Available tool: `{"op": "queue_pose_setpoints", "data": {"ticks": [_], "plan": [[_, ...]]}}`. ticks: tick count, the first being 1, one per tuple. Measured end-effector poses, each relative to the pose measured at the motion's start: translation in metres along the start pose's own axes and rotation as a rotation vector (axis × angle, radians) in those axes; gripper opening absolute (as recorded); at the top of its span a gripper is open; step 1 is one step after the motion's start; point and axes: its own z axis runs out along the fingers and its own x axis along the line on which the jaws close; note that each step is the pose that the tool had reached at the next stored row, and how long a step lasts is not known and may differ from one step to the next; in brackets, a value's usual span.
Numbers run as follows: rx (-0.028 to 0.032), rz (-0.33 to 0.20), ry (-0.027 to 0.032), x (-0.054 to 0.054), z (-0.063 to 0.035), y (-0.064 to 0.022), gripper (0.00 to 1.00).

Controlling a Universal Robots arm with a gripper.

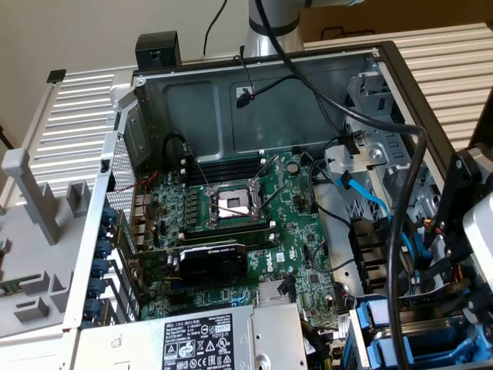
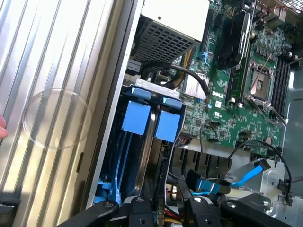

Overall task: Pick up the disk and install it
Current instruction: 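Insert the first disk wire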

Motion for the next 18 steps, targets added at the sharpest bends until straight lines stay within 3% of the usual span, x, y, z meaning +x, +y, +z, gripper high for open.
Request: {"op": "queue_pose_setpoints", "data": {"ticks": [7, 14, 18], "plan": [[-0.0017, 0.0, -0.0012, 0.0016, -0.0006, -0.0019, 0.33], [-0.0133, 0.006, -0.0094, 0.0044, -0.0017, -0.0024, 0.33], [-0.0148, 0.008, -0.0143, 0.0051, -0.0019, -0.003, 0.33]]}}
